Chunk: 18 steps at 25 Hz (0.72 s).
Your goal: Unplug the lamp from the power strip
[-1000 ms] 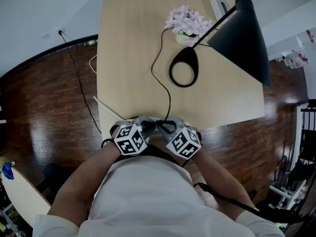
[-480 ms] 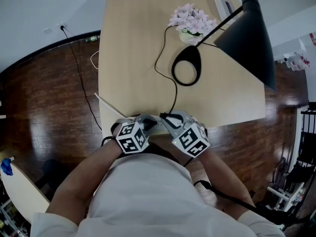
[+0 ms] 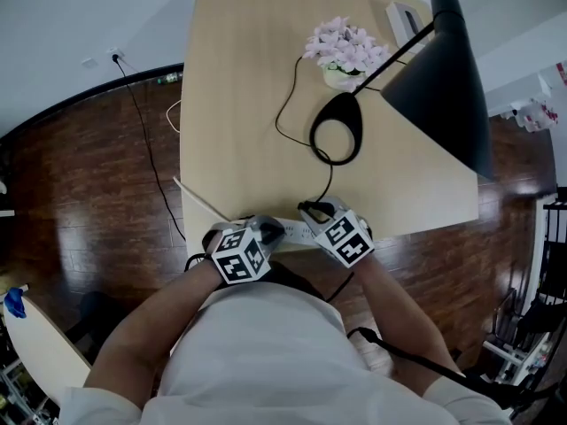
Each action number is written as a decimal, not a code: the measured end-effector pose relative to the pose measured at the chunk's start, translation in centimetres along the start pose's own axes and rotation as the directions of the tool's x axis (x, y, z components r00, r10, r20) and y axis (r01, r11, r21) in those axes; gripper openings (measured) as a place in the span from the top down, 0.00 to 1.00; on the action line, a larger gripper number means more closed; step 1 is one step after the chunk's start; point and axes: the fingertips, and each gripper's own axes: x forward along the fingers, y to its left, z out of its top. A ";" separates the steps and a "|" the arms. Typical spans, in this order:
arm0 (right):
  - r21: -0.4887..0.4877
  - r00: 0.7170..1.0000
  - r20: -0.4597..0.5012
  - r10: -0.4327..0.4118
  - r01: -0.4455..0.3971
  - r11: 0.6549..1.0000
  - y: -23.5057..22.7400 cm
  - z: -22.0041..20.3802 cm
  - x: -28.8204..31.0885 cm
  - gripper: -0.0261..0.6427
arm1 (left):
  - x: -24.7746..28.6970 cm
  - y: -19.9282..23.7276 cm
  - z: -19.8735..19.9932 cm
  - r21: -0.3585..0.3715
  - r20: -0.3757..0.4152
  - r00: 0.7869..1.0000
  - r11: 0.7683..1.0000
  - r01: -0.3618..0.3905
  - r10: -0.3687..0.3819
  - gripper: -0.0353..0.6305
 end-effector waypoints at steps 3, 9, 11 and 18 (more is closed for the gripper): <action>0.068 1.000 0.006 -0.008 0.008 0.998 -0.6 -0.3 0.3 0.86 | -0.1 0.1 0.0 -0.020 0.004 1.000 1.000 -0.001 0.001 0.94; 0.194 0.999 -0.020 -0.048 0.051 0.980 -1.6 -1.3 0.0 0.77 | -1.6 1.1 1.6 -0.081 0.086 0.996 0.996 -0.028 0.035 0.94; 0.233 0.997 -0.029 -0.072 0.077 0.970 -2.0 -1.7 -0.3 0.71 | -2.4 1.5 2.1 -0.098 0.113 0.993 0.995 -0.035 0.046 0.94; 0.371 0.986 -0.033 -0.163 0.164 0.914 -2.1 -3.3 -2.3 0.65 | -6.8 2.1 2.5 -0.148 0.202 0.973 0.986 -0.082 0.112 0.94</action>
